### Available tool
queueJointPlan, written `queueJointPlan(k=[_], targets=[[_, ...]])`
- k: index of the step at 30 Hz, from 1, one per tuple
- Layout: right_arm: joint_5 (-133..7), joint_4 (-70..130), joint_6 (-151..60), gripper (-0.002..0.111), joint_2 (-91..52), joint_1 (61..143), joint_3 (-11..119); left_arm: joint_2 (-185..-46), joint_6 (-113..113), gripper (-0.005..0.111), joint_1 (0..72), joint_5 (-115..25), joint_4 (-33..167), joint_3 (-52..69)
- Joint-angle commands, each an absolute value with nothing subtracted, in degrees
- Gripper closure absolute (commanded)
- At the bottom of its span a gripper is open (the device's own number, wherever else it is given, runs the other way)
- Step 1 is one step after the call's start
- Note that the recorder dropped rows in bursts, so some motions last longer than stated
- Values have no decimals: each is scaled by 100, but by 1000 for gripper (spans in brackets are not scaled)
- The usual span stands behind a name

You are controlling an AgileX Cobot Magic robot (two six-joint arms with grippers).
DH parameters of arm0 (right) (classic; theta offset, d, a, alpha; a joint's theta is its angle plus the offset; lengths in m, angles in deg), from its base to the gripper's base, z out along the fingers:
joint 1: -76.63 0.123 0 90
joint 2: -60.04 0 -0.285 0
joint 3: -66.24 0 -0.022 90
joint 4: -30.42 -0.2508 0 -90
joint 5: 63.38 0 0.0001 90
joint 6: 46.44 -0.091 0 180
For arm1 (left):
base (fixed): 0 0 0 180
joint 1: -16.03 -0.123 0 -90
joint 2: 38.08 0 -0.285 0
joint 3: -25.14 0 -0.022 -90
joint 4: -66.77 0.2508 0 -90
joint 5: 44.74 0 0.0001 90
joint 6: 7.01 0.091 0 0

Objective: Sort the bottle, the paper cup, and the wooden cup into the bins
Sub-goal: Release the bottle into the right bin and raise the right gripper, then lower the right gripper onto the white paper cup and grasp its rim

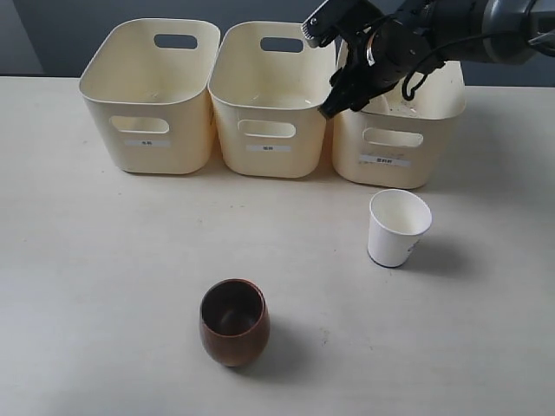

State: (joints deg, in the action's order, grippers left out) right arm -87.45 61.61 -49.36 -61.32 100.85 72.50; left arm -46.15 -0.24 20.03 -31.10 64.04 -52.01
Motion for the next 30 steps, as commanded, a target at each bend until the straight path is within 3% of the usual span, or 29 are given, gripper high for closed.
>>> queueJointPlan(k=[1,14,30], targets=[[-8964,5761,-4473,55,-6005,10065,7291,-4587,-44,107,2024,-3110,6413,-5208],[-9383,4607,-3374,55,-5081,10065,7291,-4587,-44,107,2024,-3110,6413,-5208],[-13334,1745,-1348,55,-3085,10065,7291,-4587,-44,107,2024,-3110,6413,-5208]])
